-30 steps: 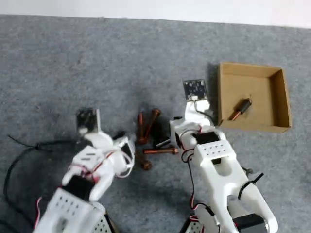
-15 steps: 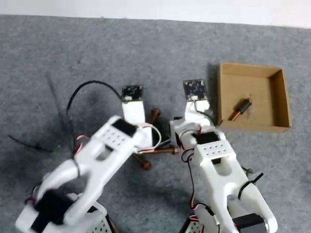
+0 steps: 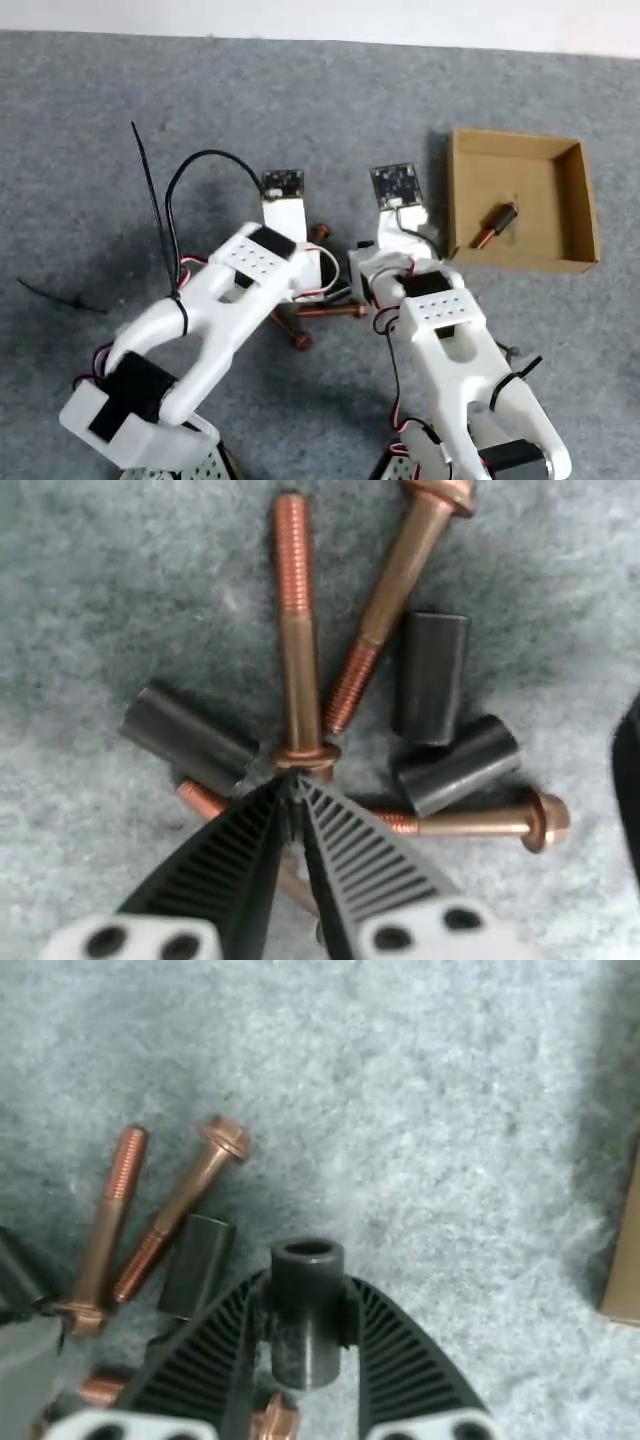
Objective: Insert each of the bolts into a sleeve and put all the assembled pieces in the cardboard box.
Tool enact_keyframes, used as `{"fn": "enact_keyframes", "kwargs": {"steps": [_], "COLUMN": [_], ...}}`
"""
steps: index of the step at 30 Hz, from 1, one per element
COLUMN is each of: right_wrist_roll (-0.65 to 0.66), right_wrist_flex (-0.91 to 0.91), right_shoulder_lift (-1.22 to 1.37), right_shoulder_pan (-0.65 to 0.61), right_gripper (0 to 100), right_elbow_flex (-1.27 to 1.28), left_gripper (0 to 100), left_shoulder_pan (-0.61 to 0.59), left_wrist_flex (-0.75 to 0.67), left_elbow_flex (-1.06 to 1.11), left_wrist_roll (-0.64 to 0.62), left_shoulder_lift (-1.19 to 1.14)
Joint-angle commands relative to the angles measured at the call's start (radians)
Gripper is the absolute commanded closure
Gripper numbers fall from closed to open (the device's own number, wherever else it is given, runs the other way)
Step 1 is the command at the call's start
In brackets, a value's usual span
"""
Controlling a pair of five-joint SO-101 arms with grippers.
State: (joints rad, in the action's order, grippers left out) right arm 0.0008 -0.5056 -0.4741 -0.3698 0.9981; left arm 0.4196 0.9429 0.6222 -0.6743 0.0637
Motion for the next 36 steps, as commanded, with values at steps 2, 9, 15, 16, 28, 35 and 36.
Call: {"fn": "enact_keyframes", "kwargs": {"steps": [2, 9, 15, 16, 28, 35, 36], "right_wrist_roll": [0.011, 0.011, 0.011, 0.012, 0.011, 0.011, 0.012], "right_wrist_flex": [0.03, 0.03, 0.03, 0.03, 0.03, 0.03, 0.03], "right_shoulder_lift": [-0.039, -0.038, -0.03, -0.033, -0.028, -0.028, -0.028], "right_shoulder_pan": [-0.001, -0.001, -0.004, -0.002, 0.001, 0.001, 0.001], "right_gripper": [99.4, 99.4, 99.4, 99.4, 99.4, 99.4, 99.4], "right_elbow_flex": [-0.002, -0.001, -0.001, -0.001, 0.001, 0.001, 0.001], "left_gripper": [93, 77, 77, 77, 77, 77, 77], "left_shoulder_pan": [-0.059, -0.062, -0.077, -0.093, -0.12, -0.12, -0.119], "left_wrist_flex": [0.011, 0.009, 0.008, 0.006, 0.095, 0.141, 0.141], "left_elbow_flex": [-0.084, -0.082, -0.081, -0.081, -0.246, -0.331, -0.334], "left_wrist_roll": [0.006, 0.003, 0.005, 0.003, 0.006, 0.006, 0.006], "left_shoulder_lift": [-0.001, -0.012, -0.013, -0.013, -0.191, -0.289, -0.295]}}
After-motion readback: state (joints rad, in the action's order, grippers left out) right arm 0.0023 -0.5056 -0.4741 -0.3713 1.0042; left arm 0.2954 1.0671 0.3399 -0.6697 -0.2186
